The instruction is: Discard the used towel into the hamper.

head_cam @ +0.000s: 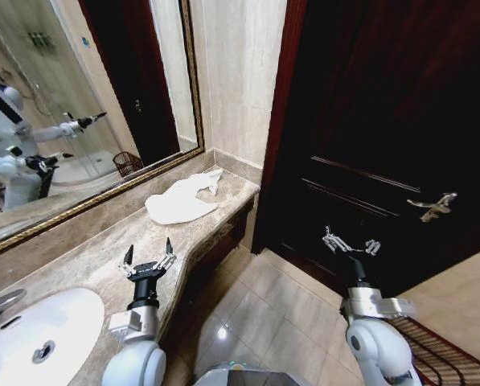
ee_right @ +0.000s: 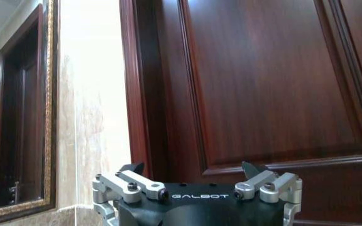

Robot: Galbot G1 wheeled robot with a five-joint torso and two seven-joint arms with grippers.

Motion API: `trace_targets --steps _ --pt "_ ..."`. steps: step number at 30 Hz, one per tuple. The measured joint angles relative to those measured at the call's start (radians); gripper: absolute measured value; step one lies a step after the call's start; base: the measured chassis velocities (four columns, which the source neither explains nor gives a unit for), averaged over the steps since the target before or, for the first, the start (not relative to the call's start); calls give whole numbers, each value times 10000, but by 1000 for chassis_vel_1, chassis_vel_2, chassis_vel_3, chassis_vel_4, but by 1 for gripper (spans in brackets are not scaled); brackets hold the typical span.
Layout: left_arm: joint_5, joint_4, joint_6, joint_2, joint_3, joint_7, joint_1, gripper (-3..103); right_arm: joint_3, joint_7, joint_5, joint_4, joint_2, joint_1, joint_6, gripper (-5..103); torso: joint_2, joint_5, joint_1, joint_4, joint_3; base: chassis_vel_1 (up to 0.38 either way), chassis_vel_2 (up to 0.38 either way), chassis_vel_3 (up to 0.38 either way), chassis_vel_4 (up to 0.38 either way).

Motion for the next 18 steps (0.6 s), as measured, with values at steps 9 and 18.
trace_targets --steps 9,18 --pt "-706 471 753 709 -381 112 -648 100 2 -10 -246 -258 -17 -29 62 100 0 0 0 1 0 0 0 0 0" --pt "-1768 1475 991 1788 -529 672 -1753 100 35 -11 -559 -609 -61 -86 145 100 0 0 0 0 0 0 0 0 0"
